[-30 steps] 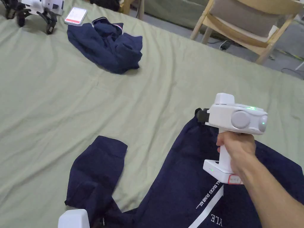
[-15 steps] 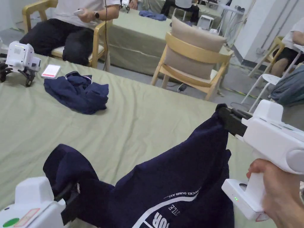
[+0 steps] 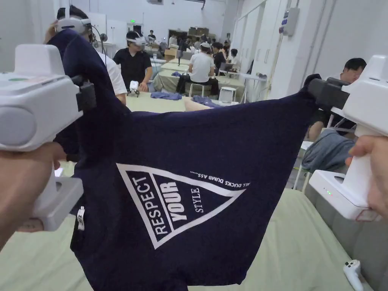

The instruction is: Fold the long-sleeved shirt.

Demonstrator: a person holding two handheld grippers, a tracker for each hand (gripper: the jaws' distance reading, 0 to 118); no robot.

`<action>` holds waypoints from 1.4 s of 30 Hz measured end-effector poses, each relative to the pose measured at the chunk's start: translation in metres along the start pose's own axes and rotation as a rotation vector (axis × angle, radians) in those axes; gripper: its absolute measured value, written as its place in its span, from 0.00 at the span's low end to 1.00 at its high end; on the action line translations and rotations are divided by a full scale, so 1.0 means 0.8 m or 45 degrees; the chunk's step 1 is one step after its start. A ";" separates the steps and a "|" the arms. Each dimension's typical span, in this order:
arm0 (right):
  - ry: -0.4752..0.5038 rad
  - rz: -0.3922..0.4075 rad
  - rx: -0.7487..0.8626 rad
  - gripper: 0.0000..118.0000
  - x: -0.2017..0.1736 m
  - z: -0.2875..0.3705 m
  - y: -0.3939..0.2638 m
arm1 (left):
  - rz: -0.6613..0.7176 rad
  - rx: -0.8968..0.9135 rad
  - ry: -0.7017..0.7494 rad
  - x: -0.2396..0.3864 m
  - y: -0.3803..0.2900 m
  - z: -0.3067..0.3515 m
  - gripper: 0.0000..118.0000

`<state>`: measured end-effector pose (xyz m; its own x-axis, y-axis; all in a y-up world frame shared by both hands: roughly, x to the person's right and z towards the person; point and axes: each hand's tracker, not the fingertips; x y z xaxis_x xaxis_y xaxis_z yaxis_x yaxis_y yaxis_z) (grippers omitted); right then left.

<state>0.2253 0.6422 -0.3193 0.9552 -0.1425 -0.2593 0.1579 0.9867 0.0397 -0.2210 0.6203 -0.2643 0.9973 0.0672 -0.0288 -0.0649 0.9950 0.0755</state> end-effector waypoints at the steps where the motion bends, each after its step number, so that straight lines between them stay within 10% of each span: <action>1: -0.011 -0.007 0.030 0.02 -0.005 -0.002 0.017 | -0.008 -0.007 0.005 0.001 0.023 -0.010 0.12; 30: -0.294 0.060 0.193 0.02 0.009 -0.286 0.231 | -0.233 0.122 0.233 0.057 0.302 -0.340 0.11; 42: -0.270 0.047 0.053 0.02 0.049 -0.323 0.121 | -0.341 -0.032 0.191 0.051 0.180 -0.374 0.11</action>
<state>0.2134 0.7526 -0.5752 0.9911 -0.1238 -0.0486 0.1277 0.9880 0.0867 -0.1998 0.7883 -0.5529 0.9630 -0.1893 -0.1917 0.1968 0.9802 0.0209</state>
